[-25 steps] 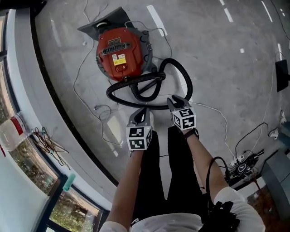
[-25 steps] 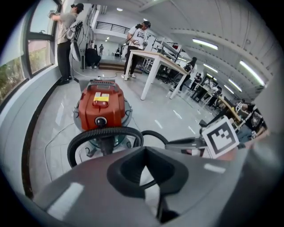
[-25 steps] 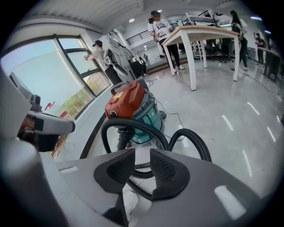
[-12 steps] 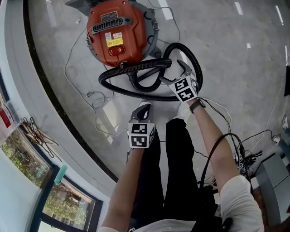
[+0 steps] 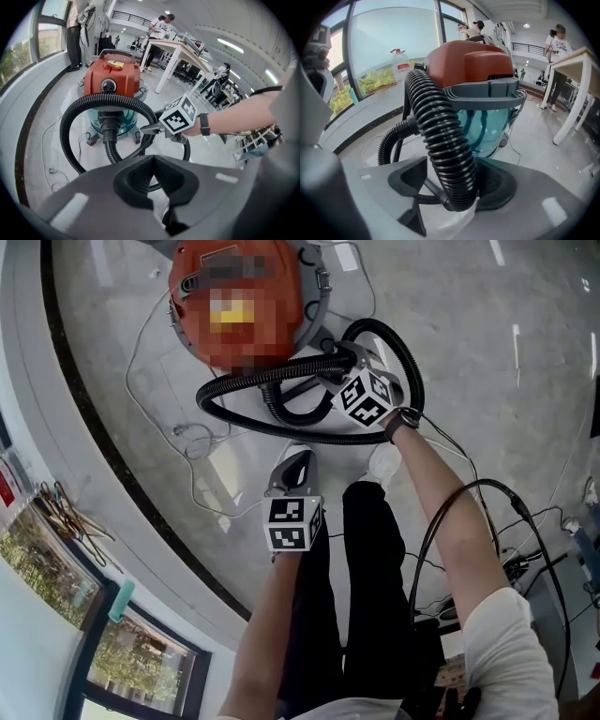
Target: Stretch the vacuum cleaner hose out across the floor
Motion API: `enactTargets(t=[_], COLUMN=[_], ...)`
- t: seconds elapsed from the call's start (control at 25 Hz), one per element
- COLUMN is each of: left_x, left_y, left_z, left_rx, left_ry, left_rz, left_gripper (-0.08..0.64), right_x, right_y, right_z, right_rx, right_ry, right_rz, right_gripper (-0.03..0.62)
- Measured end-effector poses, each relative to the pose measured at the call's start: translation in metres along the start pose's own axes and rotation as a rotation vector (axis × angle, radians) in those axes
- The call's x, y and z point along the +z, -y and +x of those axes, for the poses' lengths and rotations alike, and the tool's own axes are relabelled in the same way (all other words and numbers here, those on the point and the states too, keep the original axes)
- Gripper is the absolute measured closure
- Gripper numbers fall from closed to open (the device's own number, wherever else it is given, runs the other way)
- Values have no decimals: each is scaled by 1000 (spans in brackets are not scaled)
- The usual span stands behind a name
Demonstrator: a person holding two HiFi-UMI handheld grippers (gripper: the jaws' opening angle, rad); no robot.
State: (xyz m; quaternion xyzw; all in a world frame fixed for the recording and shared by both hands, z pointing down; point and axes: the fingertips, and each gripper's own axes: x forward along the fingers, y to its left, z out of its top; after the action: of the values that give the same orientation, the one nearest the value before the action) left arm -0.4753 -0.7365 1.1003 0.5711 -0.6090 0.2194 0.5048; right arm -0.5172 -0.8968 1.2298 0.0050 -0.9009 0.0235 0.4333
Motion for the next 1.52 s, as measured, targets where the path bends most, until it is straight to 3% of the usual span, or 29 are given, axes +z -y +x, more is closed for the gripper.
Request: enactTargets(t=[0.08,0.32,0.52,0.72,1.0,1.16,1.28,1.44,1.52], left_x=[2,16,36,71,119,137,138,147,155], left_y=[6,13,18,35,69,92,110,140,147], left_z=[0,-10,-43,-93,-198,-242,-286,-334,-352], left_rx=[-9,-33,-52,-145,-393,-568,-724,-981,-1099], left_ry=[2,24,66,156,331,350,348,328,330], left_rz=[0,-1,18,-146,-384,-500,-587,-715,-797], left_gripper=[558,558,558,558,557,542,458,237,166], right_x=[-6,-18,17,53,115,145,176,199,202], right_y=[-4,-18,-26,-32,-61,-60,-86,-126,-150], right_z=[-8,-49,-120,-207,-346,-416,-464,-524,-543], right_rx=[-17,-19,-72,-117,-217,-305,-322,-379,-386], right_ry=[-13,-83,-57,-76,-109,-114,-83,-60,-54], right_rz=[-2,73,76,157,92,117,126,120,120], right_gripper=[402,411,399,397,399,398,399,397,397])
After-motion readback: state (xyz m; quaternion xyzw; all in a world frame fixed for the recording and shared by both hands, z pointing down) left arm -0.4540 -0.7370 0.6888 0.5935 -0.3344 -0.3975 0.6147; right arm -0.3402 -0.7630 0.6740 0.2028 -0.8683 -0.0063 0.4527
